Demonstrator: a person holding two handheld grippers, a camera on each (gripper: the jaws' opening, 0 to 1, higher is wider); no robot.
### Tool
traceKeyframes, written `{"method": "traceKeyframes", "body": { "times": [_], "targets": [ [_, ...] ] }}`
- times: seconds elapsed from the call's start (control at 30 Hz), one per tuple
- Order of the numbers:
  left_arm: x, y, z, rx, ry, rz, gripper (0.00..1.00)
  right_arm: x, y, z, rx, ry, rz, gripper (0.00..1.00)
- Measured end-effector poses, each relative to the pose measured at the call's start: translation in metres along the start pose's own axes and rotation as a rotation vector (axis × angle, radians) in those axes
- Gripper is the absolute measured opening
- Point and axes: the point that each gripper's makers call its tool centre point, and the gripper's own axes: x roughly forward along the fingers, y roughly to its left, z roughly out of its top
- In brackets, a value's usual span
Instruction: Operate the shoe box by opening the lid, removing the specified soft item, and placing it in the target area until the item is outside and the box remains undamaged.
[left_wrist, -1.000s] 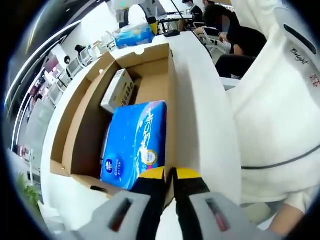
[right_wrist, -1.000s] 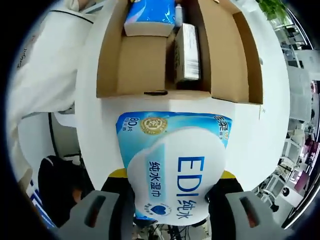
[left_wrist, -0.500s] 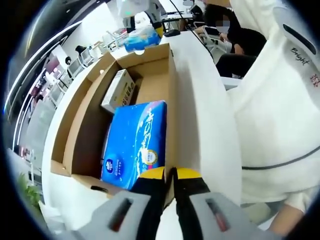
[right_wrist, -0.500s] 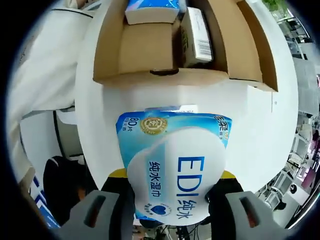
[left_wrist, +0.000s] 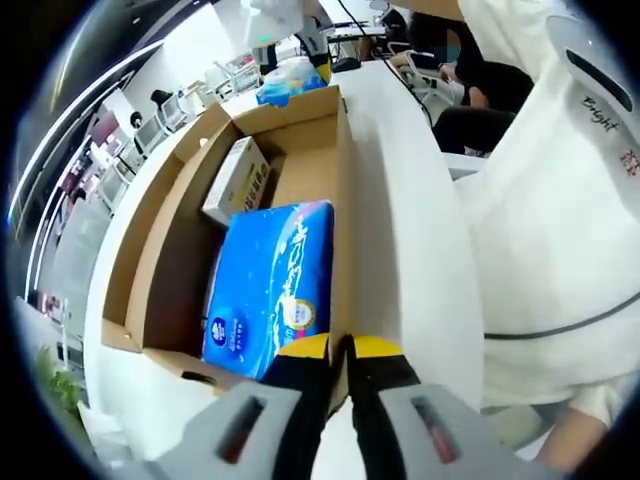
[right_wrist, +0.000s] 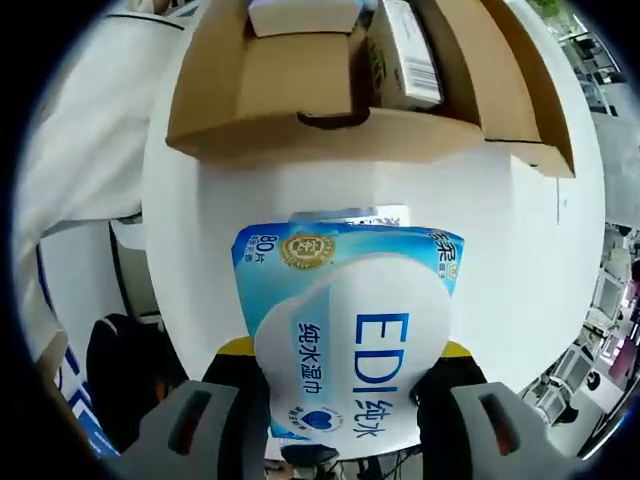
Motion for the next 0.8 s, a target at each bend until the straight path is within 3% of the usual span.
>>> {"method": "traceKeyframes", "body": {
  "times": [0.8],
  "targets": [
    [0.000, 0.000, 0.000, 0.002, 0.000, -0.002, 0.06, 0.018, 0.007, 0.002, 0.008, -0.009, 0.038, 0.57]
  ]
}}
